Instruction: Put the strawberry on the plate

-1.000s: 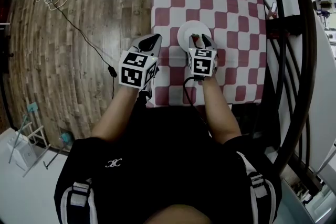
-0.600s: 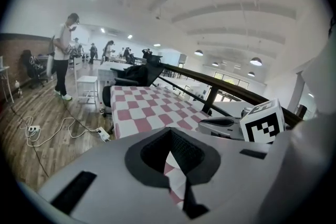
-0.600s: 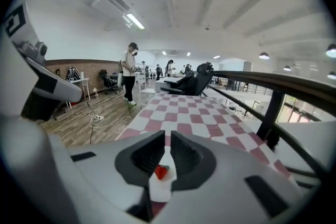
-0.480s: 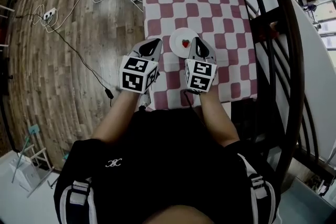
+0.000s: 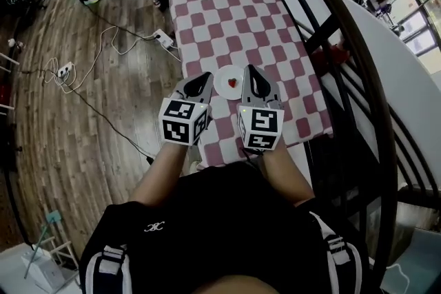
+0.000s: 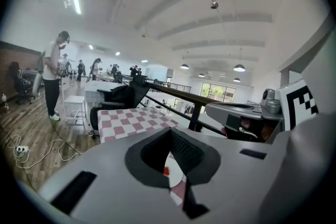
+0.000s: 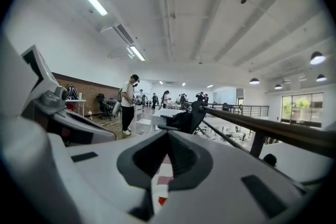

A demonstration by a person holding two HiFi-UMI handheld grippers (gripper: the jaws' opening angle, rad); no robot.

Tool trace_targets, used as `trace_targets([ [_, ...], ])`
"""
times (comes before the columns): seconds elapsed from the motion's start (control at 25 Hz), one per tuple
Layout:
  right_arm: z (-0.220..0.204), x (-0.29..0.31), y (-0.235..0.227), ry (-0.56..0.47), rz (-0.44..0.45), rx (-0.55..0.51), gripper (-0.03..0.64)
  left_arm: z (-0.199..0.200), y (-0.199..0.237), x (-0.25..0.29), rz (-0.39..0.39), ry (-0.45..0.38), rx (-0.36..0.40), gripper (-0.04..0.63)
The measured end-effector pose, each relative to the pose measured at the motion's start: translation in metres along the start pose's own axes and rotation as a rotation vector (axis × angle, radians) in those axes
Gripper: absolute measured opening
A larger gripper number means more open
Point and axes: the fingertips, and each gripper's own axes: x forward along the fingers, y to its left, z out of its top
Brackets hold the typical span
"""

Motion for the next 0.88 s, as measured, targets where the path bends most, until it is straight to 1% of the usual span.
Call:
trace_targets([
  [0.16, 0.012, -0.027, -0.007, -0.016, -0.043, 0.002, 0.012, 0.007, -0.022, -0.010, -0.027, -0.021, 0.020, -0.009],
  [0.32, 0.027, -0.037, -0.022, -0.050, -0.075, 0.012, 0.012, 0.028, -0.032, -0.011, -0.046, -0.057, 0.056, -0.009],
  [0.52, 0.021, -0.055, -0.027, -0.030, -0.080, 0.023, 0.012, 0.029, -0.048, -0.018, -0.061, -0.059, 0.058, -0.009],
  [0.88, 0.019, -0.065, -0.035, -0.043, -0.092, 0.045, 0.012, 0.028, -0.059, -0.019, -0.080, -0.059, 0.081, -0.009],
])
